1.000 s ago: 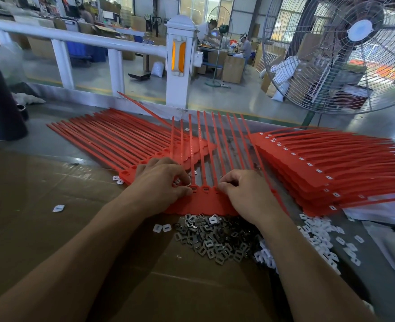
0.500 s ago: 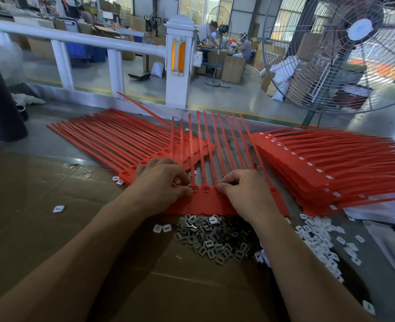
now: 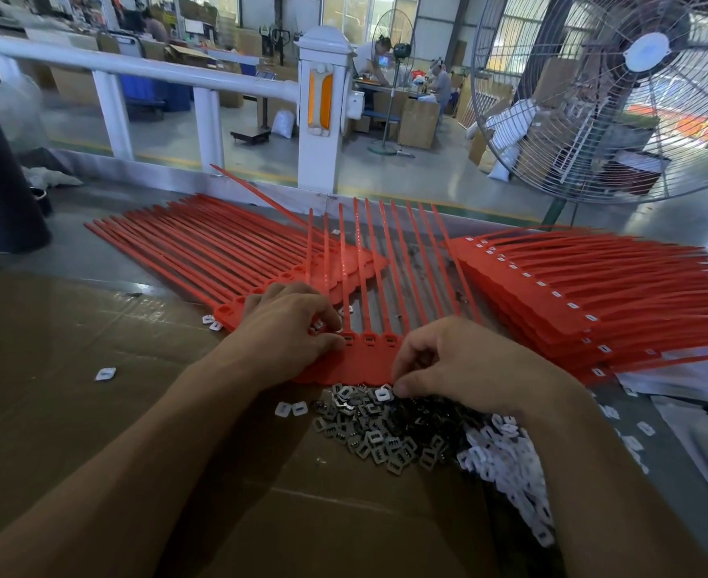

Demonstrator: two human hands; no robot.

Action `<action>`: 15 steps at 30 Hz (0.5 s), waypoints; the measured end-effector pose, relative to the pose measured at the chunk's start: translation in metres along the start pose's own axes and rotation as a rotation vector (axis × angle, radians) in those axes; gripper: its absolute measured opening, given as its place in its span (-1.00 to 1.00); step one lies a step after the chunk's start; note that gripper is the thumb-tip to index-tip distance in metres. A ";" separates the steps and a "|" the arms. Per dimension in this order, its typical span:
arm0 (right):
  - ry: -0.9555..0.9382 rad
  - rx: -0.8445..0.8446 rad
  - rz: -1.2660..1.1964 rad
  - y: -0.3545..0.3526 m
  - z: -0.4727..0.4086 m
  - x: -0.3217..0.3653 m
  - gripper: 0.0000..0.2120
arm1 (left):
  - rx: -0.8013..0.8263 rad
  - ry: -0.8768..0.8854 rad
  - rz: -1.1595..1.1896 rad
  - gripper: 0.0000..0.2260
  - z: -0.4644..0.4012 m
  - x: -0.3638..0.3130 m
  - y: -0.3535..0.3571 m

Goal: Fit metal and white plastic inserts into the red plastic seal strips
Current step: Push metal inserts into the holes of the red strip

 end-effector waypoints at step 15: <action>-0.022 0.078 0.084 0.010 0.004 0.005 -0.91 | 0.007 -0.006 -0.004 -0.77 0.000 0.001 -0.001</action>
Point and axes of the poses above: each hand's wrist, its own z-axis away from the middle knuckle, its own y-axis out of the palm, x = y × z, the point moved 9 cm from there along -z, towards the middle knuckle
